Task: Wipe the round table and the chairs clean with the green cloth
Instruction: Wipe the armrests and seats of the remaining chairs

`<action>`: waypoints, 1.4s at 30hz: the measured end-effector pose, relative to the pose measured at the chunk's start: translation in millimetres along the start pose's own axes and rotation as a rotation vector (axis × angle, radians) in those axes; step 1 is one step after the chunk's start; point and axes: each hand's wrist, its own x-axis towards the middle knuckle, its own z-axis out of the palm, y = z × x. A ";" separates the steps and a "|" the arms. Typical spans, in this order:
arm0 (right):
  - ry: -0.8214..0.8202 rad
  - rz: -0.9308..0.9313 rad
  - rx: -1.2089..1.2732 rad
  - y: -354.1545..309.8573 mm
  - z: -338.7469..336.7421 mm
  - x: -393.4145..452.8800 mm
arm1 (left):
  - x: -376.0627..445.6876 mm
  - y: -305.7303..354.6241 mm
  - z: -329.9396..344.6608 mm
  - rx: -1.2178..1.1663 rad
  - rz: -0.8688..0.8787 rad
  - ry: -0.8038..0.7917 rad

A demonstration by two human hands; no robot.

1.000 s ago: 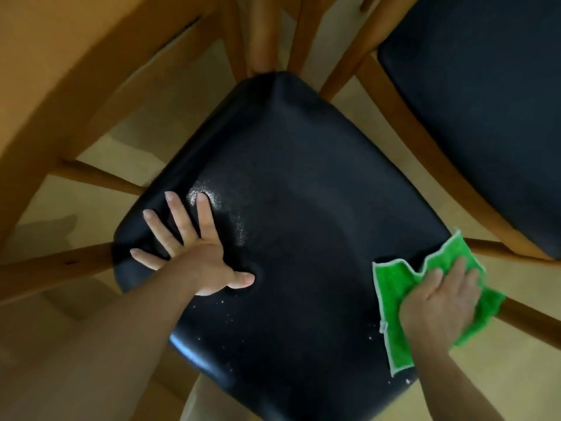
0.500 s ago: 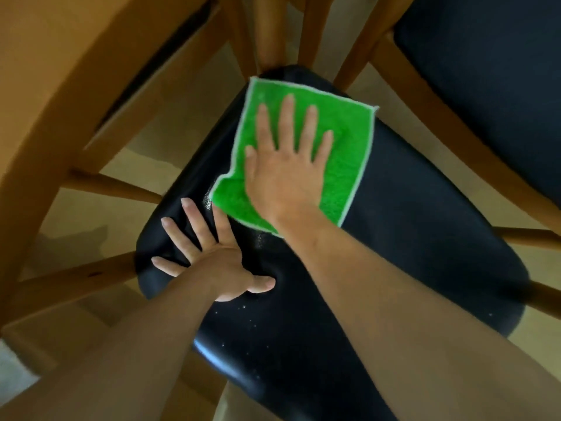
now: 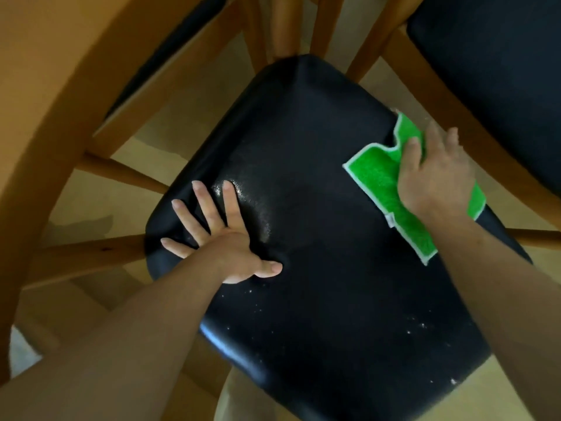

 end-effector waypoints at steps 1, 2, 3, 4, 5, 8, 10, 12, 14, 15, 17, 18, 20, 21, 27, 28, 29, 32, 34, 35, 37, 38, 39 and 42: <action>0.008 0.033 0.007 0.6 1.0 -0.6 | 0.2 -0.4 0.6 -0.010 0.003 0.010; 0.021 0.052 0.015 -3.2 3.6 -2.9 | 0.4 -0.8 1.3 -0.019 0.007 0.022; 0.028 0.074 0.027 -9.7 6.7 -7.2 | 0.2 -1.4 2.3 -0.033 0.015 0.033; 0.029 0.091 0.036 -17.3 9.9 -13.6 | -0.2 -2.8 3.7 -0.051 0.030 0.045; 0.031 0.089 0.035 -25.0 13.4 -21.5 | -1.0 -4.5 5.4 -0.071 0.052 0.061; 0.054 -0.022 -0.022 -51.3 30.6 -61.1 | -1.6 -13.1 10.0 -0.114 0.152 0.122; 0.047 -0.158 -0.044 -72.7 47.9 -100.1 | -0.3 -21.8 12.1 -0.181 0.230 0.184; -0.008 -0.326 -0.062 -88.3 66.4 -144.4 | -1.1 -32.8 12.0 -0.310 0.290 0.316; -0.085 -0.499 -0.092 -91.0 81.7 -188.3 | -4.3 -44.6 10.5 -0.536 0.330 0.502; -0.120 -0.589 -0.112 -88.2 87.7 -209.2 | -7.9 -50.5 10.5 -0.664 0.335 0.577; -0.187 -0.785 -0.153 -77.6 95.5 -245.7 | -17.1 -60.1 14.0 -0.786 0.292 0.705; -0.216 -0.882 -0.174 -71.2 97.5 -258.4 | -21.5 -62.8 17.3 -0.783 0.256 0.755; -0.258 -1.043 -0.210 -60.5 98.1 -266.3 | -27.3 -65.1 27.0 -0.800 0.181 0.801; -0.267 -1.102 -0.217 -57.5 96.7 -261.4 | -28.5 -65.6 32.5 -0.827 0.137 0.801; -0.161 -1.018 -0.146 -115.2 79.9 -178.0 | -26.5 -73.6 43.7 -0.980 -0.190 0.767; -0.134 -0.958 -0.142 -133.6 78.7 -161.7 | -25.9 -75.1 42.6 -1.024 -0.238 0.764; -0.107 -0.892 -0.138 -152.6 78.5 -145.8 | -24.8 -76.5 41.6 -1.076 -0.281 0.758; -0.037 -0.633 -0.073 -200.5 80.8 -114.5 | -20.2 -80.9 40.0 -1.211 -0.357 0.750; -0.028 -0.522 -0.049 -220.2 86.6 -121.8 | -16.0 -83.2 37.7 -1.237 -0.371 0.761; -0.035 -0.532 -0.049 -223.5 90.4 -134.6 | -14.5 -83.4 37.1 -1.223 -0.363 0.763; -0.092 -0.675 -0.067 -214.4 97.7 -170.9 | -13.8 -83.0 37.0 -1.197 -0.332 0.764; -0.141 -0.757 -0.072 -202.6 99.9 -190.9 | -15.1 -83.3 36.6 -1.194 -0.319 0.763; -0.190 -0.831 -0.075 -187.3 101.3 -210.1 | -17.2 -83.9 35.8 -1.198 -0.311 0.756; -0.294 -1.032 -0.174 -128.0 102.8 -259.2 | -21.5 -86.2 31.5 -1.234 -0.279 0.713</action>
